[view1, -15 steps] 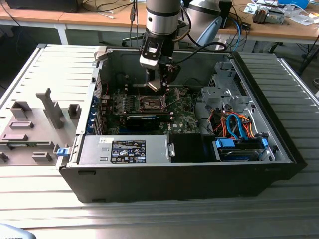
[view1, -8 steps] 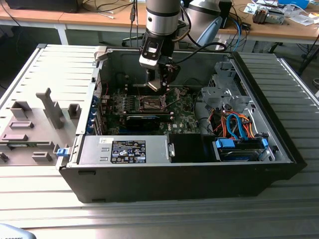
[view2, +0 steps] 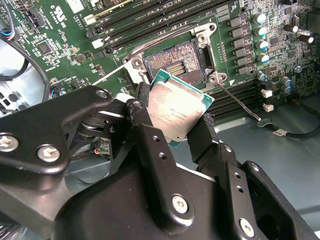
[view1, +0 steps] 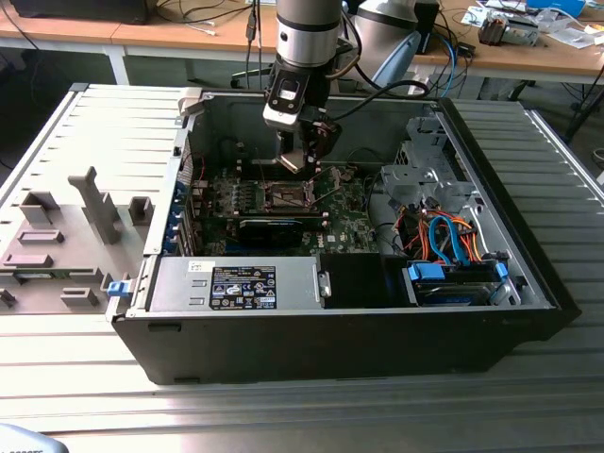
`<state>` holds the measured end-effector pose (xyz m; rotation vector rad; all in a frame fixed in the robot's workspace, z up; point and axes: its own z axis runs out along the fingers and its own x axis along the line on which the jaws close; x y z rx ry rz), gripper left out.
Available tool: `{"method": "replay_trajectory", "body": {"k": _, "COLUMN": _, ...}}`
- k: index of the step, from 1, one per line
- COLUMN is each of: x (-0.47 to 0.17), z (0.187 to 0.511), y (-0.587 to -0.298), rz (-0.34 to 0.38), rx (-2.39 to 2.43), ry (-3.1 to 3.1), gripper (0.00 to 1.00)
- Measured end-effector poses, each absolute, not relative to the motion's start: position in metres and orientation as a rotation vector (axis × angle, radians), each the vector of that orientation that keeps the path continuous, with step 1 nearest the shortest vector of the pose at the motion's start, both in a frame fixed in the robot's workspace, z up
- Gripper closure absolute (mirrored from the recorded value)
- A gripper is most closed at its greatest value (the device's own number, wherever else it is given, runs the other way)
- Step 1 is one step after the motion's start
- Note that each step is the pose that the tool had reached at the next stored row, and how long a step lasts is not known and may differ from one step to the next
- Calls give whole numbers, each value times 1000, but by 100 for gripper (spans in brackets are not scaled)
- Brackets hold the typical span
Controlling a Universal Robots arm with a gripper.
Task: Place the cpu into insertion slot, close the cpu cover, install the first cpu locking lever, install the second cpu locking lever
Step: 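Place the cpu into insertion slot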
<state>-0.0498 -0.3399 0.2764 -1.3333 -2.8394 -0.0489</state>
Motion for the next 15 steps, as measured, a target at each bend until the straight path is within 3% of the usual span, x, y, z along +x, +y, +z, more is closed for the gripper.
{"method": "replay_trajectory", "body": {"k": 15, "x": -50, "z": 276, "y": -340, "rz": -49, "rx": -1360, "ry": -2827, "gripper": 45}}
